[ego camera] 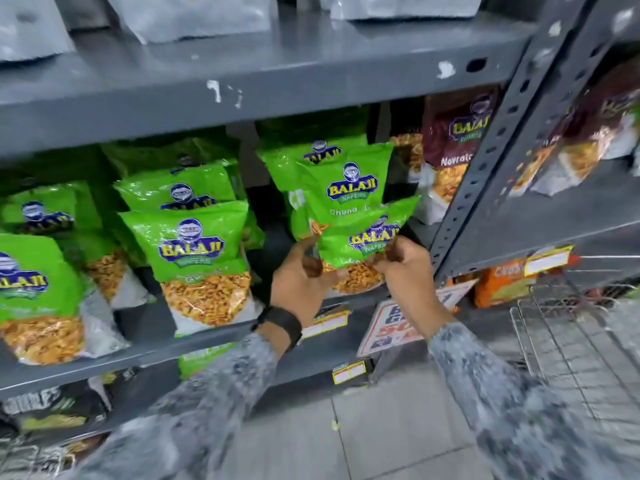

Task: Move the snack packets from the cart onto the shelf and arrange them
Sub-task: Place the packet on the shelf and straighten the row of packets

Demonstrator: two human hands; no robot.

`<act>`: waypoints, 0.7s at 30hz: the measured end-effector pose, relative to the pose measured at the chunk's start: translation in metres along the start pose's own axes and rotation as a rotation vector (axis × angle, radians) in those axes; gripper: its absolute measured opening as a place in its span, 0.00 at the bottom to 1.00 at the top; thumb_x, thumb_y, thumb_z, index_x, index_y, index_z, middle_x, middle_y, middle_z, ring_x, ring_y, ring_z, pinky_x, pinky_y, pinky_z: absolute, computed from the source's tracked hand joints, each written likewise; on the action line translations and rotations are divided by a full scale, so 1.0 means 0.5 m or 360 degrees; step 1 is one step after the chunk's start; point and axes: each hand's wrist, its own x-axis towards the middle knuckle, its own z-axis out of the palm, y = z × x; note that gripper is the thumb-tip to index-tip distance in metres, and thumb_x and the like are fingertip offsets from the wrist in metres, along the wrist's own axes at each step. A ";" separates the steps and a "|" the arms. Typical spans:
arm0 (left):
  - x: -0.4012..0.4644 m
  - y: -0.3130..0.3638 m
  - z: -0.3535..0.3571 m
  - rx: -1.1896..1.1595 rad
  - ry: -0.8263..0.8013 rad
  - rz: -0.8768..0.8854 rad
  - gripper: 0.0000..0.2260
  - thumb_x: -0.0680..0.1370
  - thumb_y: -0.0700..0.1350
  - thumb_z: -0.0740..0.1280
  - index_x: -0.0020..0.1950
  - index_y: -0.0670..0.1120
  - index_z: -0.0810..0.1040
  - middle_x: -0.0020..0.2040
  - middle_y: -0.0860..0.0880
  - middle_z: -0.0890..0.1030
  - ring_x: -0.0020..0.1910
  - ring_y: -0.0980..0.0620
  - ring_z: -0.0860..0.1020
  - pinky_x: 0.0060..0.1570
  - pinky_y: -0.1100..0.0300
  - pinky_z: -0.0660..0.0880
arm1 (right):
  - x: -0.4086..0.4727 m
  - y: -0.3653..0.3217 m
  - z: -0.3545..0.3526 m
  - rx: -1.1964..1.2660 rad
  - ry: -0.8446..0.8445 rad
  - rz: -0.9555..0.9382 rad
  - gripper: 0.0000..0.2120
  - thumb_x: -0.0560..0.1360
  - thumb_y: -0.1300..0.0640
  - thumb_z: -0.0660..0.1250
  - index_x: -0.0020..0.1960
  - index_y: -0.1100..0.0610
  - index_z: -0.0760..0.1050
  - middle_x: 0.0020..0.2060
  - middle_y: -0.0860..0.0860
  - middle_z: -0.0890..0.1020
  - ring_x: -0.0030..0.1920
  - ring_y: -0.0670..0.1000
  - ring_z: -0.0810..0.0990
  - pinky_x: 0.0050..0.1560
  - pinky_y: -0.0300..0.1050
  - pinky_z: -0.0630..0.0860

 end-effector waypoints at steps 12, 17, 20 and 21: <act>0.111 0.176 -0.134 -0.0147 0.0177 0.0100 0.25 0.72 0.56 0.73 0.53 0.33 0.81 0.49 0.42 0.84 0.44 0.51 0.77 0.59 0.37 0.77 | -0.079 0.009 0.027 -0.0500 -0.0084 -0.0208 0.14 0.75 0.58 0.74 0.60 0.52 0.81 0.48 0.48 0.88 0.49 0.46 0.86 0.52 0.46 0.81; 0.089 0.145 -0.127 -0.0436 0.0078 -0.0106 0.16 0.75 0.45 0.74 0.57 0.35 0.81 0.55 0.43 0.83 0.54 0.47 0.81 0.65 0.36 0.74 | -0.095 -0.028 0.033 -0.0298 -0.0090 0.0062 0.33 0.71 0.55 0.76 0.74 0.50 0.71 0.65 0.44 0.82 0.66 0.45 0.79 0.66 0.46 0.75; 0.082 0.130 -0.133 -0.0534 0.0139 -0.0181 0.16 0.75 0.48 0.74 0.55 0.38 0.81 0.54 0.44 0.86 0.52 0.52 0.81 0.66 0.45 0.76 | -0.053 -0.098 0.045 0.0183 -0.0016 -0.0009 0.31 0.74 0.45 0.72 0.75 0.48 0.70 0.64 0.37 0.80 0.62 0.33 0.78 0.62 0.35 0.74; 0.084 0.130 -0.136 -0.0567 0.0190 -0.0171 0.11 0.75 0.47 0.74 0.50 0.41 0.80 0.46 0.48 0.85 0.46 0.54 0.80 0.63 0.47 0.77 | -0.024 -0.127 0.053 0.0239 0.0078 -0.0025 0.20 0.76 0.46 0.70 0.66 0.49 0.76 0.58 0.41 0.84 0.55 0.35 0.81 0.55 0.33 0.76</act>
